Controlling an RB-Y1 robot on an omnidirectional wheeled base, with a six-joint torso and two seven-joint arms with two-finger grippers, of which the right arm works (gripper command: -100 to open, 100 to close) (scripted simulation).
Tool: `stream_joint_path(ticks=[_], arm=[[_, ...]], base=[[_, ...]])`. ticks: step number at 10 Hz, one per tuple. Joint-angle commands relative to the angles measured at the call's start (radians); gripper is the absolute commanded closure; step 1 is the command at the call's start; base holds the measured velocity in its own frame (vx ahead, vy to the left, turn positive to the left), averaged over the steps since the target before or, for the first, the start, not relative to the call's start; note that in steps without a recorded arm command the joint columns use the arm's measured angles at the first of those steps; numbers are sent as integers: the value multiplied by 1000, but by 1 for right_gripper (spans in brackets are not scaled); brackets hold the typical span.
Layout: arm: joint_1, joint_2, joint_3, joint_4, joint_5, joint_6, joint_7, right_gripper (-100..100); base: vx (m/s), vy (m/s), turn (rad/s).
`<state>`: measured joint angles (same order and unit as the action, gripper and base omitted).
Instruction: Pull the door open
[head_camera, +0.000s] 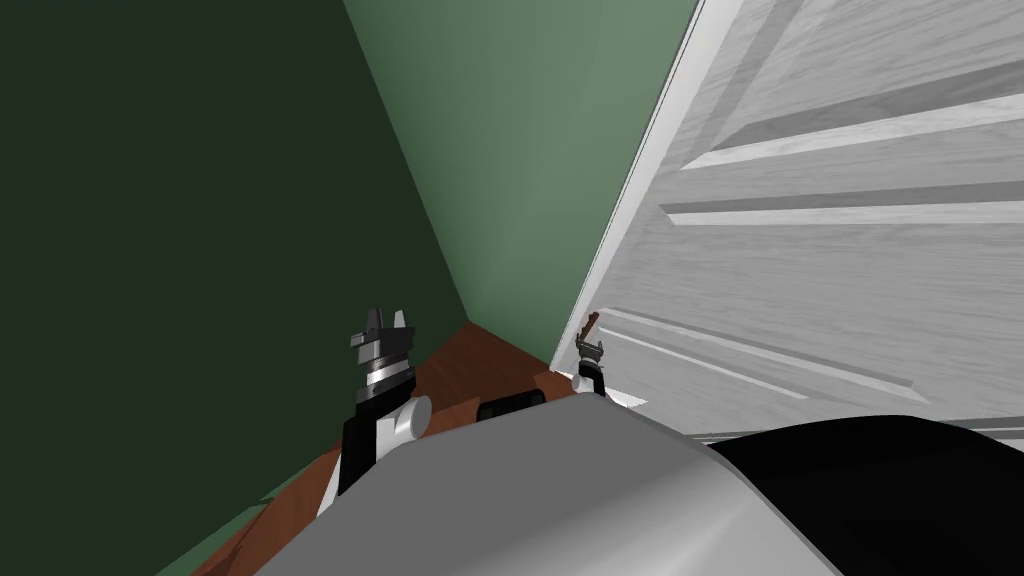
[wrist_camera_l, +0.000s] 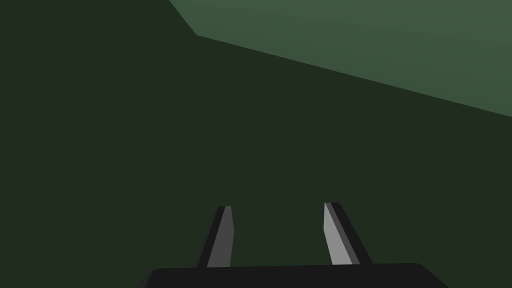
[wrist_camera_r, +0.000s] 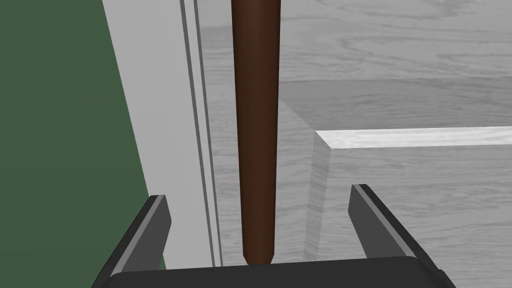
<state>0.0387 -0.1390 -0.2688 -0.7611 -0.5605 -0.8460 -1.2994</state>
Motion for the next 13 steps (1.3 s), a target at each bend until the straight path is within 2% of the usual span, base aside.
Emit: stream_joint_path(ticks=[1, 2, 4, 5, 9, 10, 11, 13], arm=[[22, -22, 3, -13, 0, 12, -28, -100], [33, -46, 8, -2, 0, 8, -59, -100], [44, -70, 13, 8, 1, 6, -89, -100], [55, -91, 17, 18, 2, 3, -116, -100], [81, -146, 28, 44, 4, -4, -189, -100], [82, -132, 30, 43, 5, -2, -175, -100], [82, -132, 30, 43, 5, -2, -175, 100], [82, -132, 30, 43, 5, -2, -175, 100]], base=[[142, 2, -4], [147, 0, -6], [127, -10, -4], [135, -5, -6], [135, 0, -11], [42, 19, -34], [-21, 14, 39], [-16, -7, -7]])
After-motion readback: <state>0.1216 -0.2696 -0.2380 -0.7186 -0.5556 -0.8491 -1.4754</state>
